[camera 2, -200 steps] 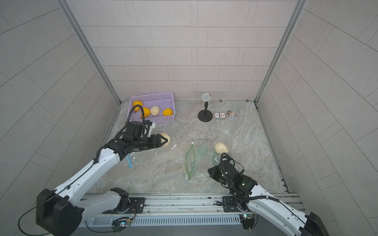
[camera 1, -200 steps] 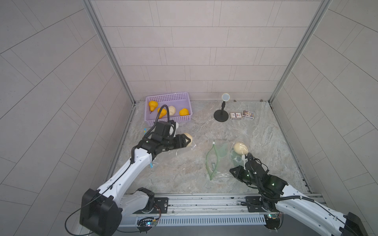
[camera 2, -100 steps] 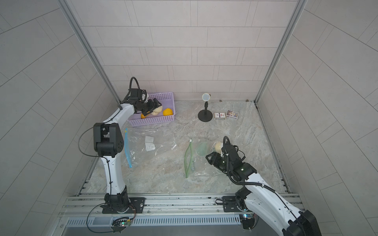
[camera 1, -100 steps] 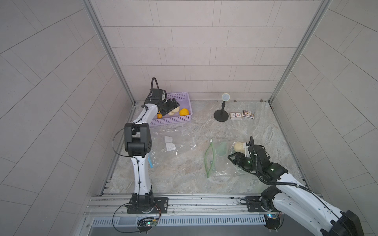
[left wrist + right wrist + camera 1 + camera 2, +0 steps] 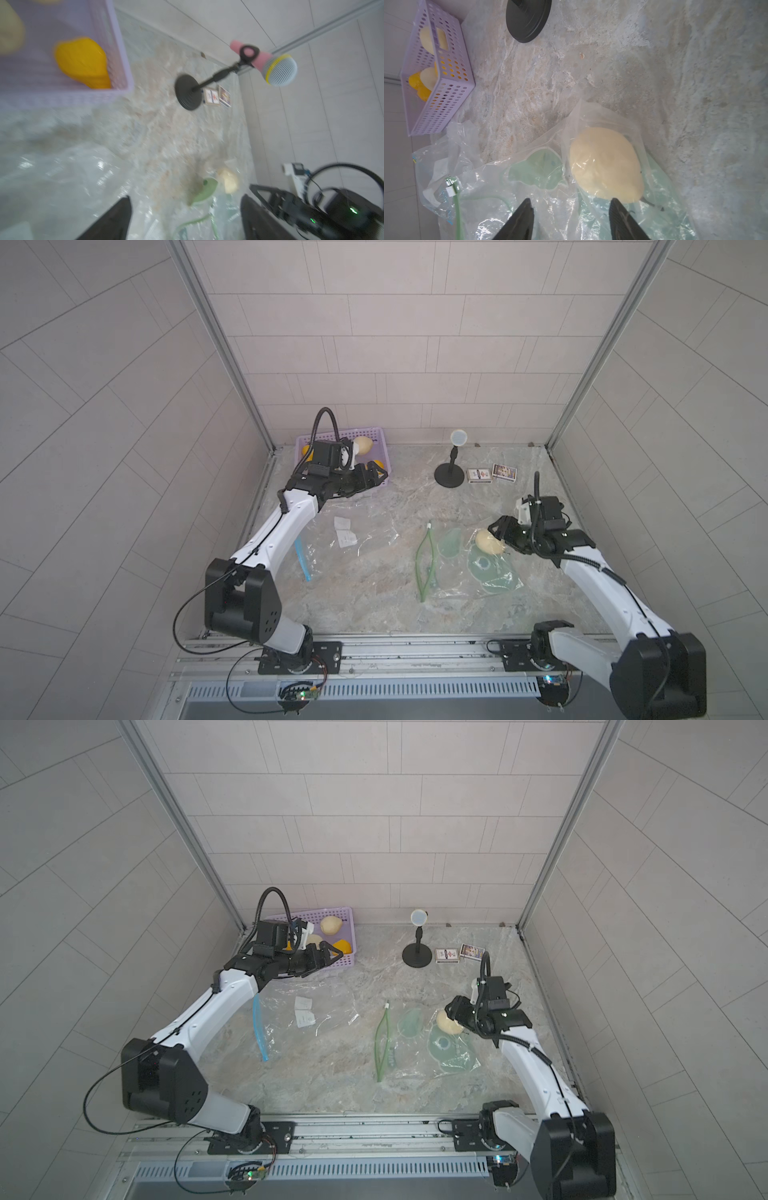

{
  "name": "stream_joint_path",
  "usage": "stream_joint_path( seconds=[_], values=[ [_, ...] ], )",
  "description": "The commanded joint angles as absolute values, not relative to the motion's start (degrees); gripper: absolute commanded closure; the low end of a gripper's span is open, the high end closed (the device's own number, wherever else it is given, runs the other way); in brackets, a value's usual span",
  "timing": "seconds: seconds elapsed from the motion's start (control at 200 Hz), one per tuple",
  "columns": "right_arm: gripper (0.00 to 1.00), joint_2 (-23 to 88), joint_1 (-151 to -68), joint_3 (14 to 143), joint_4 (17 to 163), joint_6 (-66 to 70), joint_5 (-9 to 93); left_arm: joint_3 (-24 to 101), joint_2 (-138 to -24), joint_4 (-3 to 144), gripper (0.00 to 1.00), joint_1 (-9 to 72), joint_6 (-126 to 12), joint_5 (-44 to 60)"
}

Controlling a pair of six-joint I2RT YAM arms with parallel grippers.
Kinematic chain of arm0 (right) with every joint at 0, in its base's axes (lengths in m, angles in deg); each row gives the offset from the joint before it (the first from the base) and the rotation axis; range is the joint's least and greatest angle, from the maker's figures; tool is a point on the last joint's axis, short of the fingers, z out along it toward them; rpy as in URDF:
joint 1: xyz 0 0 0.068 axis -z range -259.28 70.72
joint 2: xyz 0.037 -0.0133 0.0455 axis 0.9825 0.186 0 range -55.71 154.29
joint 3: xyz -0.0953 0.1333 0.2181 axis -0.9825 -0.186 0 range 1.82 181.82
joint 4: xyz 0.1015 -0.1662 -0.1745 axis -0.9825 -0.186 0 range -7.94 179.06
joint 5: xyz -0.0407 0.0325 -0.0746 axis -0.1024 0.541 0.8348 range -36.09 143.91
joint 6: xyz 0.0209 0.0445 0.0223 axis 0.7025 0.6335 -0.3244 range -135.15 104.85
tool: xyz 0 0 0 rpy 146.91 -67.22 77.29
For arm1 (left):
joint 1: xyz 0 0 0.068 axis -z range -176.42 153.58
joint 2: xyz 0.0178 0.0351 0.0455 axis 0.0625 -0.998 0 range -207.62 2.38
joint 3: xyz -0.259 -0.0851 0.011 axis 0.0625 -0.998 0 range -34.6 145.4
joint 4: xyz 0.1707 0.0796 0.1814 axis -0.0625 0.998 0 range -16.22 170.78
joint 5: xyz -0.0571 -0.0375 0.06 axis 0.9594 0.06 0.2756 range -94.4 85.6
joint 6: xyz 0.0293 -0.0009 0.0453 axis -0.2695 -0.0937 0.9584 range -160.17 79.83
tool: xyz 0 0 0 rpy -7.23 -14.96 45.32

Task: Open the zip-top bag and take out the pear
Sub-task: Place the pear in the basket, then adjust the zipper food storage bag at the center of the board.

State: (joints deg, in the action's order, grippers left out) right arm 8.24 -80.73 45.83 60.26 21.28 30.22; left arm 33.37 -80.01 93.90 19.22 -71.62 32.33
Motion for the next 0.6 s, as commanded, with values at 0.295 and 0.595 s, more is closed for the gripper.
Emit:
stream_joint_path(
  seconds=[0.295, 0.595],
  values=[
    [0.57, 9.07, -75.26, 44.9, 58.84, 14.14, 26.6, 6.19, -73.86, 70.26, 0.73, 38.22, -91.08, 39.14],
    [0.62, 9.22, -74.8, 41.93, 59.1, 13.02, 27.71, 8.03, -91.45, 50.46, 0.72, 44.08, -98.68, 38.9]
  ],
)
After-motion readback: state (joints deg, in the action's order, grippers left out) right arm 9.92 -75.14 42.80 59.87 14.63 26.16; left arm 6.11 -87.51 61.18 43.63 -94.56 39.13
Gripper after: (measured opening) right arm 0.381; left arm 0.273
